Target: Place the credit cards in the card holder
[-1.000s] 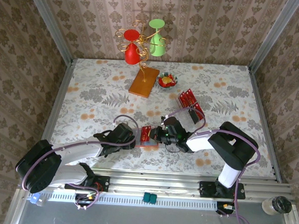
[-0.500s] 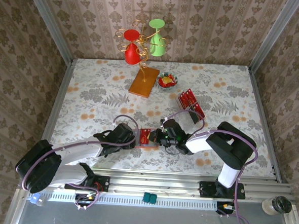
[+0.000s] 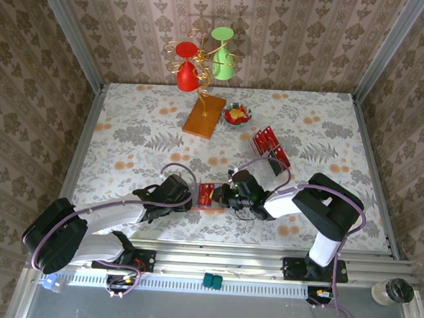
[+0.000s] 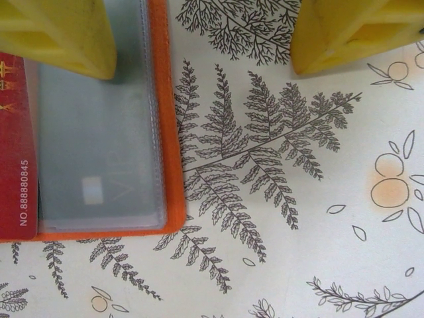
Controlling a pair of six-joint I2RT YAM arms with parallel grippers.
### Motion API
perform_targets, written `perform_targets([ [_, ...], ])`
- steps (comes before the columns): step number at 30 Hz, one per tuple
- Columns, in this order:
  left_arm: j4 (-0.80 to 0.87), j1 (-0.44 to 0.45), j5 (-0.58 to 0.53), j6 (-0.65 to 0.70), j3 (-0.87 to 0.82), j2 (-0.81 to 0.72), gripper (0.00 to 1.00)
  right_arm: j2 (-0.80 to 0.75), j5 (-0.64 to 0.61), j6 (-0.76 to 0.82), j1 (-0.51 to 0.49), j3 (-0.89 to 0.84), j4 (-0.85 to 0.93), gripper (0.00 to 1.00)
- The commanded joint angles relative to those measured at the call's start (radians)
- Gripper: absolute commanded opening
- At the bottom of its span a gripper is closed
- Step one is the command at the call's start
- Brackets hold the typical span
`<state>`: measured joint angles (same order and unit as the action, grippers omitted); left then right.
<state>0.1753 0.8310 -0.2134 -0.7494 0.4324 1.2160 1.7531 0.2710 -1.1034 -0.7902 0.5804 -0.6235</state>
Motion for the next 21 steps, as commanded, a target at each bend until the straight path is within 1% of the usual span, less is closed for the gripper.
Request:
perform_targets([
  [1,0.022,0.005,0.012,-0.023,-0.017,0.02,0.72,-0.016,0.013,0.012,-0.012,-0.026,0.083,0.0],
  [15,0.013,0.005,0.016,-0.028,-0.021,0.025,0.72,-0.024,0.051,0.061,-0.012,0.004,0.186,0.0],
  [21,0.009,0.006,0.017,-0.025,-0.021,0.034,0.71,-0.036,0.047,0.079,-0.012,0.024,0.23,0.0],
])
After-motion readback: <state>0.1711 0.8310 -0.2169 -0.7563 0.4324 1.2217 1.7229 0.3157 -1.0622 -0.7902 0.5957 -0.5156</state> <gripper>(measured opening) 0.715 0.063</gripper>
